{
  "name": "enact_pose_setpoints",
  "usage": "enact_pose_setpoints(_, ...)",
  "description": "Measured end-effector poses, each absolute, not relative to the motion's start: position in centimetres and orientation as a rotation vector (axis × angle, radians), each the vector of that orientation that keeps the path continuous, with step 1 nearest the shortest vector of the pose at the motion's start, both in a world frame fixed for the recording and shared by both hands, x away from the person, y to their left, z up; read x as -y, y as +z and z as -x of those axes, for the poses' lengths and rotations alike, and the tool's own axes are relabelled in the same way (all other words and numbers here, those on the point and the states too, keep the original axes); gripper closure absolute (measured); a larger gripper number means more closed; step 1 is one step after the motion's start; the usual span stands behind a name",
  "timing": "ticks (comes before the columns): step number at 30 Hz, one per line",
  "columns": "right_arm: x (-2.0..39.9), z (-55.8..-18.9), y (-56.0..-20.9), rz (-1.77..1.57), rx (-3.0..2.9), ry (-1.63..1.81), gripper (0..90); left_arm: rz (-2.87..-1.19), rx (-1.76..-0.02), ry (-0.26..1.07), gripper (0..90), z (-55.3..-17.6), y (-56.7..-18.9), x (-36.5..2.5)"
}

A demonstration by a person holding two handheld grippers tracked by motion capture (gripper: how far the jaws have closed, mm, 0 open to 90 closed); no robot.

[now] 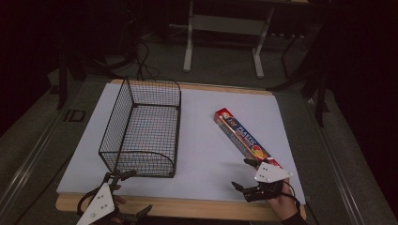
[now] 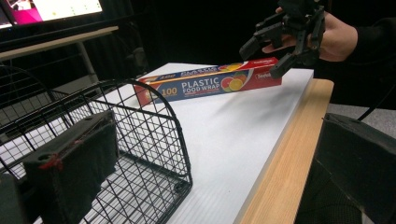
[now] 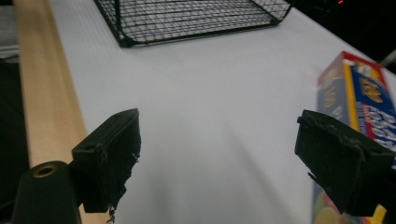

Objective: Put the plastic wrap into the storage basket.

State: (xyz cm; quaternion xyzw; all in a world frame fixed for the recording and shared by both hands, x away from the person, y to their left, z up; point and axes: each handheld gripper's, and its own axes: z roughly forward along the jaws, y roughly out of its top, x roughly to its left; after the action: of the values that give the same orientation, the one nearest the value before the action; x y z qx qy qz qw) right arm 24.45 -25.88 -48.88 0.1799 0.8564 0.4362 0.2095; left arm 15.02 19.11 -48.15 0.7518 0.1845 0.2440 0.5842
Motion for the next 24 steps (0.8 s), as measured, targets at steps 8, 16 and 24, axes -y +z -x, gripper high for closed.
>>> enact_pose_setpoints(8, 26.2, -24.4, -48.5, -0.515, -2.362, 1.202, 14.2, -1.759, -0.431, 0.575, 0.0, -15.0, -48.2, -19.1)
enact_pose_setpoints(16, 26.8, -24.4, -47.6, -0.606, -2.329, 1.158, 11.6, -1.764, -0.431, 0.576, 0.0, -15.0, -48.2, -19.1)
enact_pose_setpoints(24, 28.1, -24.9, -46.4, -0.636, -2.278, 1.162, 11.4, -1.76, -0.433, 0.581, 0.0, -15.0, -48.2, -19.0)
